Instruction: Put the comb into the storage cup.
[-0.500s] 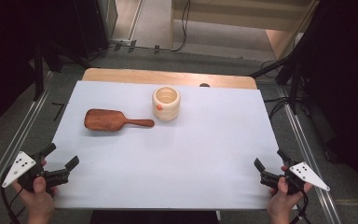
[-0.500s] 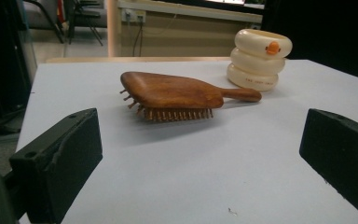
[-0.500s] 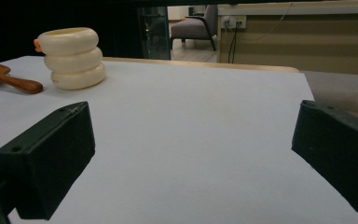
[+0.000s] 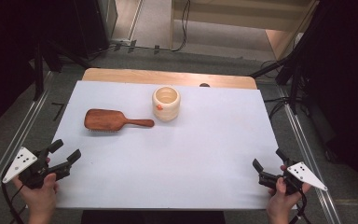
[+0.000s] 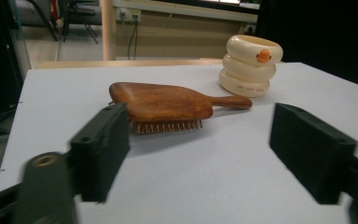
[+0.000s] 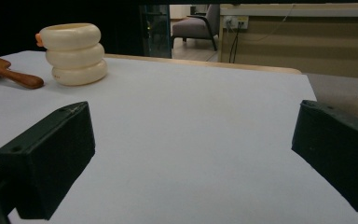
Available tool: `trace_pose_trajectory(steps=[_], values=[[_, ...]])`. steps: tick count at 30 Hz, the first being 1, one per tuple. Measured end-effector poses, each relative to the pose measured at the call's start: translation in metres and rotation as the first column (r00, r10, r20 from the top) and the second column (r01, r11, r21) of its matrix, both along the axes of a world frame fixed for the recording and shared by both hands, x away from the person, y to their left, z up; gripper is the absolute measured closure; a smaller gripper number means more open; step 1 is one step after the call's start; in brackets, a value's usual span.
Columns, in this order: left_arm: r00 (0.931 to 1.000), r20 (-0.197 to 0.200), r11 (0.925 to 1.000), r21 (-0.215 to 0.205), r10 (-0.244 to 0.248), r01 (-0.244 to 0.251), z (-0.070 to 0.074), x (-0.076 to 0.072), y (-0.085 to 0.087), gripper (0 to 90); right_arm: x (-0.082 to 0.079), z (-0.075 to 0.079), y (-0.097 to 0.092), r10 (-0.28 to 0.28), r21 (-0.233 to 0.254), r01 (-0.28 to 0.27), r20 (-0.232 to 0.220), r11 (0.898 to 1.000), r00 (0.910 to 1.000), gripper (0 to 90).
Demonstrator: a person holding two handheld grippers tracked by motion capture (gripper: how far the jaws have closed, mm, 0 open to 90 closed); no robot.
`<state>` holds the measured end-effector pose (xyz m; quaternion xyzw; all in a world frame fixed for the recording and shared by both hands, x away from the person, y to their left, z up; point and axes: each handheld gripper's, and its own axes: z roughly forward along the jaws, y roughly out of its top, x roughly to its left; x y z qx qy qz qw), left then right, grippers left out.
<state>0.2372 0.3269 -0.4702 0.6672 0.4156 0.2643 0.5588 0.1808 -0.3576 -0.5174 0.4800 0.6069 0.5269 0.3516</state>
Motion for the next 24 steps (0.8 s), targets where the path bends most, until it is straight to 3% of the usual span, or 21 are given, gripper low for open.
trace_pose_trajectory(steps=[4,7,10,12,13,19,24], values=[[0.9994,-0.032,0.9995,0.031,0.011,-0.010,0.007,0.002,-0.009,46.4,0.000,0.000,0.000,0.001,-0.001,-0.001,0.001,1.000,1.0000,0.0],[0.9988,-0.046,0.9977,0.065,-0.018,0.021,0.017,0.005,-0.018,63.9,0.000,0.000,0.000,0.001,0.001,-0.001,0.000,1.000,1.0000,0.0],[0.9980,-0.051,0.9947,0.095,-0.036,0.041,0.023,0.009,-0.026,74.9,0.000,0.000,0.000,0.004,0.004,-0.004,0.003,1.000,1.0000,0.0],[0.9977,-0.055,0.9938,0.101,-0.041,0.046,0.024,0.011,-0.029,77.5,0.000,0.000,0.000,0.005,0.004,-0.005,0.002,1.000,1.0000,0.0],[0.9959,-0.061,0.9936,0.087,-0.067,0.072,0.026,0.016,-0.031,86.4,0.000,0.000,0.000,0.007,0.008,-0.007,-0.001,1.000,1.0000,0.0],[0.9921,-0.070,0.9902,0.087,-0.104,0.110,0.033,0.028,-0.040,90.0,0.000,0.000,0.000,0.009,0.005,-0.009,-0.002,1.000,1.0000,0.0],[0.9880,-0.087,0.9833,0.119,-0.127,0.137,0.040,0.039,-0.053,90.0,0.000,0.000,0.000,0.011,0.006,-0.011,-0.002,1.000,0.9999,0.0]])
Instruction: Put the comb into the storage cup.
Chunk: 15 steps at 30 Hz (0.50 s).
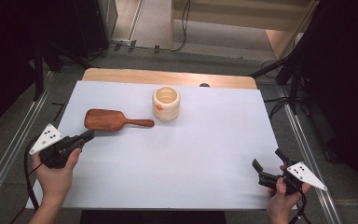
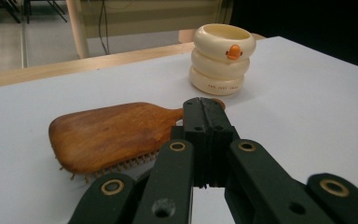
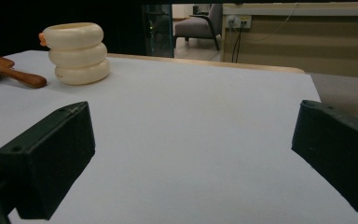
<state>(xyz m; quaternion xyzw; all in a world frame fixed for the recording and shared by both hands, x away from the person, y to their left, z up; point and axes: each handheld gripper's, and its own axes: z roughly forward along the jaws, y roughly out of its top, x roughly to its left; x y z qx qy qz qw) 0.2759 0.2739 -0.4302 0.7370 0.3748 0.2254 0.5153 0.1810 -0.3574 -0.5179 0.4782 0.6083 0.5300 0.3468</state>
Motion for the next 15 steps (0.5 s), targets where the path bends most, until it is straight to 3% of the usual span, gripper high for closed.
trace_pose_trajectory(steps=[4,15], values=[[0.9998,-0.015,0.9988,0.046,-0.015,0.016,0.003,0.011,-0.013,90.0,0.000,0.000,0.000,0.004,-0.003,-0.004,0.002,1.000,1.0000,0.0],[0.9973,-0.052,0.9973,0.050,-0.052,0.055,0.005,0.034,-0.037,90.0,0.000,0.000,0.000,0.005,-0.002,-0.005,0.003,1.000,1.0000,0.0]])
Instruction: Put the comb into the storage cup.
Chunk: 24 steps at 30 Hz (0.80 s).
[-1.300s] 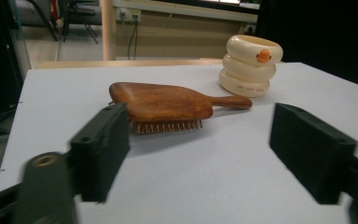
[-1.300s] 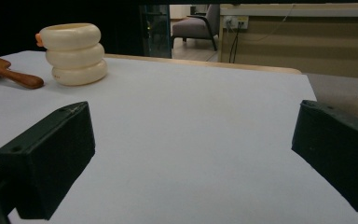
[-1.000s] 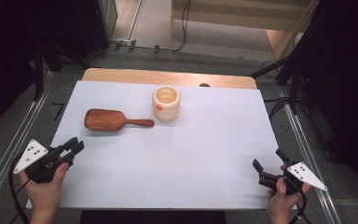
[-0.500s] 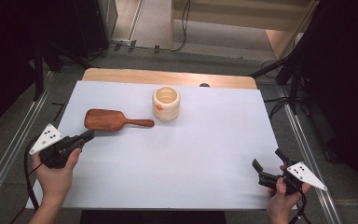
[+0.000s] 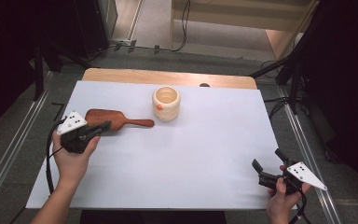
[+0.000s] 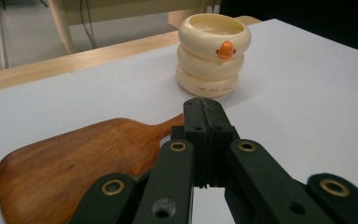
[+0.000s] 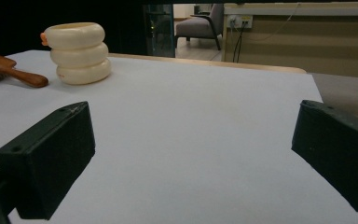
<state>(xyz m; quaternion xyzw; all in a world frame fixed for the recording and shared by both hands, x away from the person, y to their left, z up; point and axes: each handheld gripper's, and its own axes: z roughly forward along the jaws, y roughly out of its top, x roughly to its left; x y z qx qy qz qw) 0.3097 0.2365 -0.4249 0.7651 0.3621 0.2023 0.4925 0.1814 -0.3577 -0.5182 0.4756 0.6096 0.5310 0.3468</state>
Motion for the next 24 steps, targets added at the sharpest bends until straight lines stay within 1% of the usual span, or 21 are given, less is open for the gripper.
trace_pose_trajectory(steps=[3,4,6,8,10,11,14,15,17,20,21,23,24], values=[[1.0000,0.002,0.9998,0.018,-0.007,0.007,-0.001,0.008,-0.008,90.0,0.000,0.000,0.000,-0.001,-0.002,0.001,0.000,1.000,1.0000,0.0],[1.0000,0.002,0.9998,0.018,-0.007,0.007,-0.001,0.008,-0.008,90.0,0.000,0.000,0.000,-0.001,-0.002,0.001,0.000,1.000,1.0000,0.0],[0.9998,-0.012,0.9997,0.019,-0.018,0.018,-0.001,0.013,-0.014,90.0,0.000,0.000,0.000,-0.001,-0.002,0.001,-0.001,1.000,1.0000,0.0],[0.9997,-0.013,0.9995,0.021,-0.022,0.022,-0.001,0.015,-0.015,90.0,0.000,0.000,0.000,-0.002,-0.003,0.002,-0.001,1.000,1.0000,0.0],[0.9993,-0.025,0.9993,0.023,-0.029,0.030,-0.001,0.019,-0.018,90.0,0.000,0.000,0.000,-0.002,-0.004,0.002,-0.002,1.000,1.0000,0.0],[0.9990,-0.033,0.9992,0.025,-0.030,0.031,-0.002,0.024,-0.021,90.0,0.000,0.000,0.000,-0.003,-0.004,0.003,-0.001,1.000,1.0000,0.0],[0.9985,-0.047,0.9992,0.027,-0.028,0.029,-0.003,0.031,-0.024,90.0,0.000,0.000,0.000,-0.003,-0.002,0.003,-0.001,1.000,1.0000,0.0],[0.9985,-0.050,0.9991,0.036,-0.022,0.023,-0.003,0.034,-0.026,90.0,0.000,0.000,0.000,-0.003,-0.001,0.003,-0.001,1.000,1.0000,0.0],[0.9985,-0.052,0.9989,0.042,-0.018,0.020,-0.003,0.036,-0.027,90.0,0.000,0.000,0.000,-0.003,0.001,0.003,-0.002,1.000,1.0000,0.0],[0.9980,-0.062,0.9989,0.044,-0.014,0.017,-0.006,0.047,-0.034,90.0,0.001,0.000,0.000,-0.004,0.000,0.004,-0.003,1.000,1.0000,0.0],[0.9980,-0.062,0.9989,0.044,-0.014,0.017,-0.006,0.047,-0.034,90.0,0.001,0.000,0.000,-0.004,0.000,0.004,-0.003,1.000,1.0000,0.0],[0.9969,-0.078,0.9989,0.042,-0.014,0.018,-0.007,0.053,-0.037,90.0,0.001,0.000,0.000,-0.004,-0.002,0.004,-0.003,1.000,1.0000,0.0],[0.9957,-0.092,0.9991,0.040,-0.011,0.015,-0.009,0.059,-0.041,90.0,0.001,0.000,0.000,-0.003,-0.004,0.003,-0.003,1.000,1.0000,0.0]])
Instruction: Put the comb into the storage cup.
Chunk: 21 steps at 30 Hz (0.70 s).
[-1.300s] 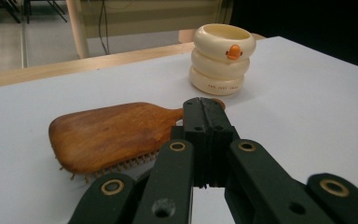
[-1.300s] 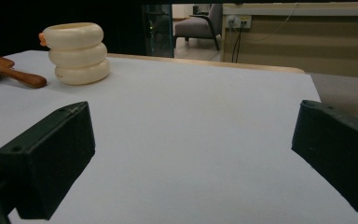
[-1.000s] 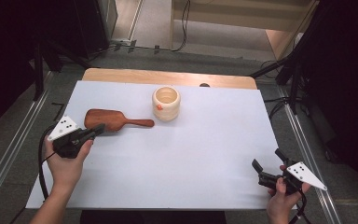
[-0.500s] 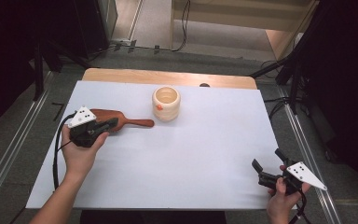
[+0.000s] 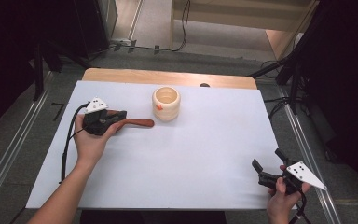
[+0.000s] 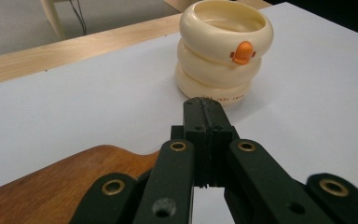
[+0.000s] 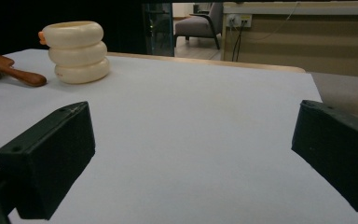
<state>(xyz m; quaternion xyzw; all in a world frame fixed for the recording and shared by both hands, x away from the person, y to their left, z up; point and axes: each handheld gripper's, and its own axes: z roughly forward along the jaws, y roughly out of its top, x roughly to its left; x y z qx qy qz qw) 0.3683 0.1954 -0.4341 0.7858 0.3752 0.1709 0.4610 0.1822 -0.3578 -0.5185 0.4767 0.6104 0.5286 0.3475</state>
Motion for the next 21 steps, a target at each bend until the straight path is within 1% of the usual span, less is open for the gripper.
trace_pose_trajectory(steps=[2,4,5,6,11,14,16,17,18,19,20,21], values=[[1.0000,-0.005,1.0000,0.002,-0.001,0.001,-0.001,0.003,-0.002,90.0,0.000,0.000,0.000,0.002,-0.001,-0.002,-0.003,1.000,1.0000,0.0],[0.9998,-0.021,1.0000,0.008,0.001,-0.001,-0.004,0.008,-0.005,90.0,0.000,0.000,0.000,0.001,0.003,-0.001,-0.006,1.000,1.0000,0.0],[0.9994,-0.033,0.9999,0.010,0.011,-0.011,-0.007,0.013,-0.009,90.0,0.000,0.000,0.000,0.000,-0.001,0.000,-0.005,1.000,1.0000,0.0],[0.9994,-0.033,0.9999,0.010,0.011,-0.011,-0.007,0.013,-0.009,90.0,0.000,0.000,0.000,-0.001,-0.003,0.001,-0.004,1.000,1.0000,0.0],[0.9974,-0.071,0.9998,0.017,0.013,-0.012,-0.015,0.025,-0.019,90.0,0.000,0.000,0.000,0.001,-0.007,-0.001,-0.004,1.000,1.0000,0.0],[0.9952,-0.097,0.9995,0.030,0.015,-0.012,-0.018,0.034,-0.026,90.0,0.000,0.000,0.000,0.002,-0.005,-0.002,-0.005,1.000,1.0000,0.0],[0.9945,-0.103,0.9992,0.037,0.016,-0.013,-0.019,0.036,-0.028,90.0,0.000,0.000,0.000,0.002,-0.005,-0.002,-0.005,1.000,1.0000,0.0],[0.9930,-0.115,0.9987,0.048,0.025,-0.020,-0.021,0.041,-0.031,90.0,0.001,0.000,0.000,0.003,-0.005,-0.003,-0.005,1.000,1.0000,0.0],[0.9921,-0.121,0.9984,0.051,0.032,-0.026,-0.023,0.044,-0.032,90.0,0.001,0.000,0.000,0.003,-0.005,-0.003,-0.005,1.000,1.0000,0.0],[0.9913,-0.127,0.9973,0.068,0.036,-0.028,-0.024,0.046,-0.033,90.0,0.001,0.000,0.000,0.004,-0.004,-0.004,-0.005,1.000,1.0000,0.0],[0.9913,-0.127,0.9973,0.068,0.036,-0.028,-0.024,0.046,-0.033,90.0,0.001,0.000,0.000,0.004,-0.004,-0.004,-0.005,1.000,1.0000,0.0],[0.9904,-0.132,0.9964,0.078,0.042,-0.032,-0.026,0.048,-0.035,90.0,0.001,0.000,0.000,0.004,-0.003,-0.004,-0.006,1.000,1.0000,0.0]])
